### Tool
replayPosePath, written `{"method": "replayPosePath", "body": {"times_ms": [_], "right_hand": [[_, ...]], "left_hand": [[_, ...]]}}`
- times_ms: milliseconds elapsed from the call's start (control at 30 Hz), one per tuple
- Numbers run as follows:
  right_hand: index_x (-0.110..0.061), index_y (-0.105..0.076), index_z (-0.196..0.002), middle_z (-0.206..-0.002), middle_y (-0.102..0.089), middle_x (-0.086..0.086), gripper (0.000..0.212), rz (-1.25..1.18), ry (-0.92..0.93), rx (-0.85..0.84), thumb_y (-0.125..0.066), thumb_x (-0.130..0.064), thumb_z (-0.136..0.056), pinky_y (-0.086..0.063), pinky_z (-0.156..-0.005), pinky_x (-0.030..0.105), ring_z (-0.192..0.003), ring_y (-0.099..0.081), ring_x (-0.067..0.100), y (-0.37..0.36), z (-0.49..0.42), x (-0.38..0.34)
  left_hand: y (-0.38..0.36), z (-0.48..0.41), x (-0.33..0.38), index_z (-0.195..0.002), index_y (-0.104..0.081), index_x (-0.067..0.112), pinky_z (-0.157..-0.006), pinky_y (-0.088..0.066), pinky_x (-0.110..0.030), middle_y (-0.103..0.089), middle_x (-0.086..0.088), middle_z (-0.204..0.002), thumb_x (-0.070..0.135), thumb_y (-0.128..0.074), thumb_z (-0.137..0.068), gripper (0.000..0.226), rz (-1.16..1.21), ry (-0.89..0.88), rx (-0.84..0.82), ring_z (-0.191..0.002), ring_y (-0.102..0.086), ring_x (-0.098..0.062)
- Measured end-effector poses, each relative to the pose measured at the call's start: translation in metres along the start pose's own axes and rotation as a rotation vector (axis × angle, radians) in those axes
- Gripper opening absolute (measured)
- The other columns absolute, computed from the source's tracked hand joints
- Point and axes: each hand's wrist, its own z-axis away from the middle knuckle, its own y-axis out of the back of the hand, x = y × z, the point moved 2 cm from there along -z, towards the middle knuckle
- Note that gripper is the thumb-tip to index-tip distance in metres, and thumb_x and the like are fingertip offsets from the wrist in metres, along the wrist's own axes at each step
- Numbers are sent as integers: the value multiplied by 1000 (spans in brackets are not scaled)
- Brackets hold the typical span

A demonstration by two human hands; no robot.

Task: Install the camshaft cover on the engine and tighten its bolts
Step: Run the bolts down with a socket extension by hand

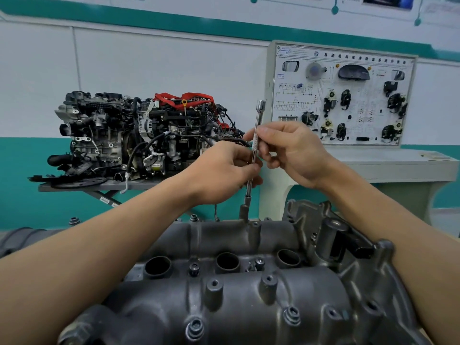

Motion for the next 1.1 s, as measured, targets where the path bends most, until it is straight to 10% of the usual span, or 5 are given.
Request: {"method": "replayPosePath", "body": {"times_ms": [233,500,667,1100], "right_hand": [[-13,-61,-69,-53,-45,0,25,40,79,113,-74,-32,-77,-31,-46,22,-51,-37,14,-3,2,-3],[-13,-71,-95,-59,-47,-1,14,50,20,-11,-57,-13,-99,-32,-48,20,-53,-41,10,-4,1,1],[-14,-56,-73,-54,-47,-1,22,33,60,93,-68,-9,-90,-33,-42,18,-48,-39,11,-6,0,1],[-2,-68,-93,-56,-46,0,12,71,25,-33,-58,-9,-97,-34,-45,16,-49,-42,9,-6,2,0]], "left_hand": [[7,-1,0,-73,-71,10,-54,-52,-19,-73,0,-63,26,-80,-84,21,-133,-71,191,-54,-67,-5],[4,-1,3,-107,-69,1,-79,-60,-33,-77,-13,-94,4,-54,-100,17,-3,0,-8,-80,-74,-11],[1,3,1,-90,-75,7,-71,-61,-30,-77,-1,-75,18,-71,-92,13,-138,-39,111,-71,-74,-13],[0,3,-5,-96,-72,15,-72,-62,-30,-78,-3,-85,14,-65,-95,8,-54,23,2,-76,-75,-15]]}}
